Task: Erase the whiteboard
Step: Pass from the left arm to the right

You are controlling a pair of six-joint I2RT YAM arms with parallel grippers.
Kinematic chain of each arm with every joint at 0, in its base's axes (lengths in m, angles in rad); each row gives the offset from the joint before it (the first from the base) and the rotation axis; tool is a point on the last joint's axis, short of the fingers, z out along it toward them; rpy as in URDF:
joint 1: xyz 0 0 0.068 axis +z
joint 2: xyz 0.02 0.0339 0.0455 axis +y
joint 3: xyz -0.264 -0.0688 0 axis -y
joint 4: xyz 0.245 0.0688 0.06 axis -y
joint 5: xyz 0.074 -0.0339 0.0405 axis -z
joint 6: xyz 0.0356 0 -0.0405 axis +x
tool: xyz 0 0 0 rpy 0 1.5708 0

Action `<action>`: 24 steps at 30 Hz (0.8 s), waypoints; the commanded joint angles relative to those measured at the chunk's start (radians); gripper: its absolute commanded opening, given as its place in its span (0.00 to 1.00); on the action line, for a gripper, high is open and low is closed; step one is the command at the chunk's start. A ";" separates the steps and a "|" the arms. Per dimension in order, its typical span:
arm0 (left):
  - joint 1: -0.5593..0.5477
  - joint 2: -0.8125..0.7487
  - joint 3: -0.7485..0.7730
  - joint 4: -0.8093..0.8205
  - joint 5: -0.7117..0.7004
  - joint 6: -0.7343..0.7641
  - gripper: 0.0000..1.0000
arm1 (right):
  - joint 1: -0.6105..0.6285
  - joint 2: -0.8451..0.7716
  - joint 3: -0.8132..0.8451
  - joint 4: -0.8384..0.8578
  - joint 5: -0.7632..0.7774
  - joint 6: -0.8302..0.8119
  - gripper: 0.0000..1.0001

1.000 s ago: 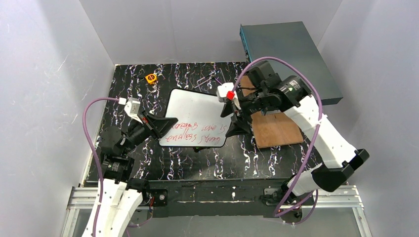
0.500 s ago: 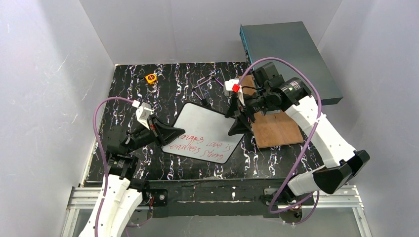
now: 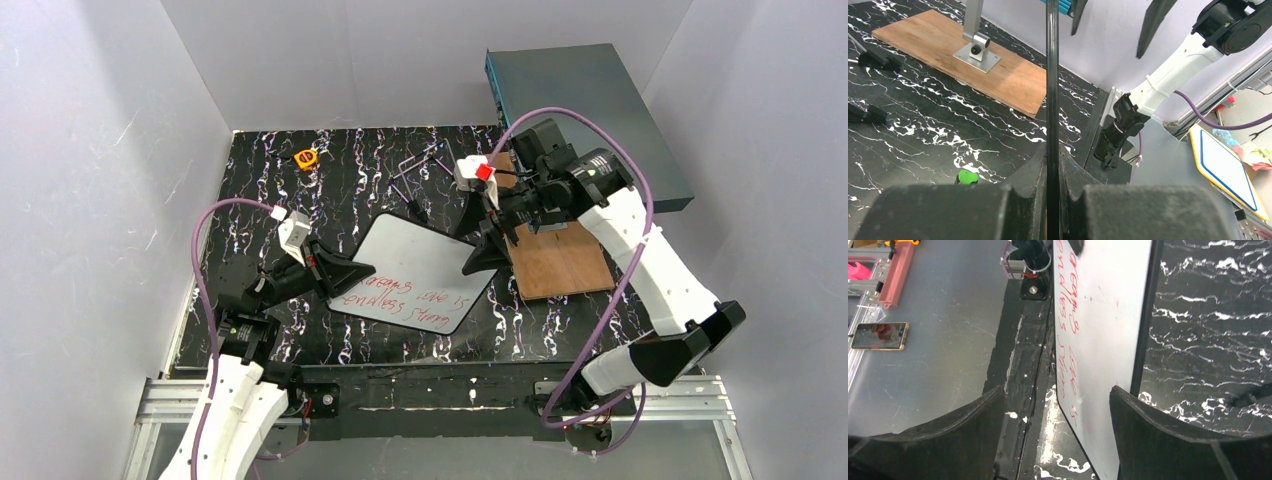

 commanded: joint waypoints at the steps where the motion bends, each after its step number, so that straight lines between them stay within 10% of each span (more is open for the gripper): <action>1: -0.005 -0.011 0.002 0.084 -0.013 -0.005 0.00 | -0.003 -0.054 0.031 -0.031 -0.062 -0.021 0.79; 8: -0.007 0.001 -0.004 0.170 0.003 -0.069 0.00 | -0.003 -0.045 -0.111 0.280 0.274 0.273 0.79; 24: -0.013 0.017 -0.025 0.289 -0.013 -0.153 0.00 | 0.009 -0.050 -0.236 0.285 -0.002 0.259 0.73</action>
